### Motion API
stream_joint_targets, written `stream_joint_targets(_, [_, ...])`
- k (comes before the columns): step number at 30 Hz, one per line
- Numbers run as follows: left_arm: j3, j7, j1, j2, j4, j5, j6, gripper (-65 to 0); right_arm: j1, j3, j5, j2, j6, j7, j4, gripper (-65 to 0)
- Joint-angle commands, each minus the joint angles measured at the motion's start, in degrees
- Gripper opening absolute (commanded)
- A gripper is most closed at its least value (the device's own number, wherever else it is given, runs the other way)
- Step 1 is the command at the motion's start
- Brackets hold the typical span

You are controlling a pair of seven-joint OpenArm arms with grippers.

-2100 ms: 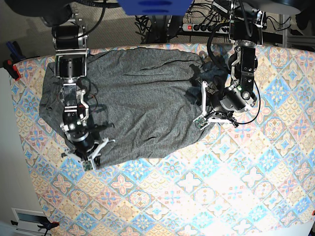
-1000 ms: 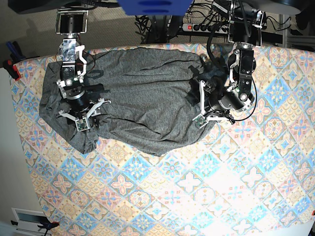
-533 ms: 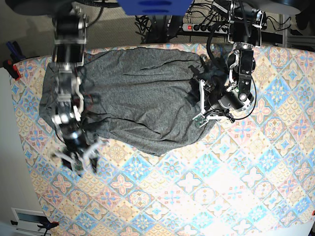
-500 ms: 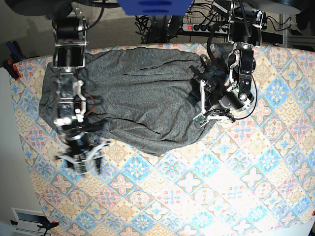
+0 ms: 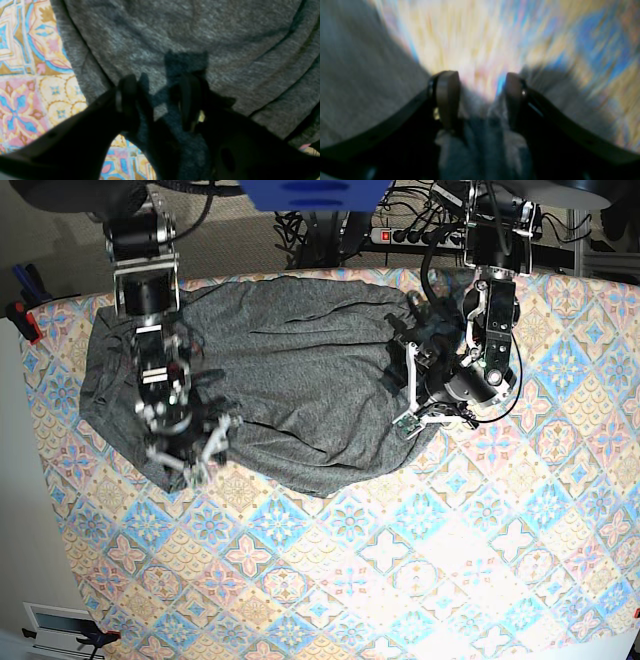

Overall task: Layout the t-shirt on the table in an organized manner, then fold the t-shirt properly
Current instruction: 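Regrasp the shirt edge with the right gripper, shifting along the fabric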

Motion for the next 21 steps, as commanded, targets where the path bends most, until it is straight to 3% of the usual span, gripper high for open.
stream_joint_targets(1, [-0.17, -0.77, -0.88, -0.15, 0.86, -0.32, 0.12, -37.0, 2.57, 0.53, -1.9, 1.08, -0.44, 0.22, 1.07, -37.3])
stream_joint_targets(6, [-0.17, -0.77, -0.88, -0.23, 0.86, -0.32, 0.12, -37.0, 2.57, 0.62, -8.76, 1.44, -0.44, 0.31, 0.81, -37.3])
stream_joint_targets(14, [-0.26, -0.68, -0.88, -0.23, 0.86, -0.32, 0.12, -37.0, 2.57, 0.62, -9.2, 1.52, -0.44, 0.31, 0.46, -38.1])
stream_joint_targets(16, [-0.26, -0.68, -0.88, -0.32, 0.86, -0.32, 0.12, -37.0, 2.57, 0.62, -9.2, 1.52, -0.44, 0.31, 0.37, -42.0])
stream_joint_targets(21, [-0.26, -0.59, -0.88, -0.5, 0.86, -0.32, 0.12, -37.0, 2.92, 0.8, -9.2, 1.61, -0.44, 0.31, -1.83, -59.2])
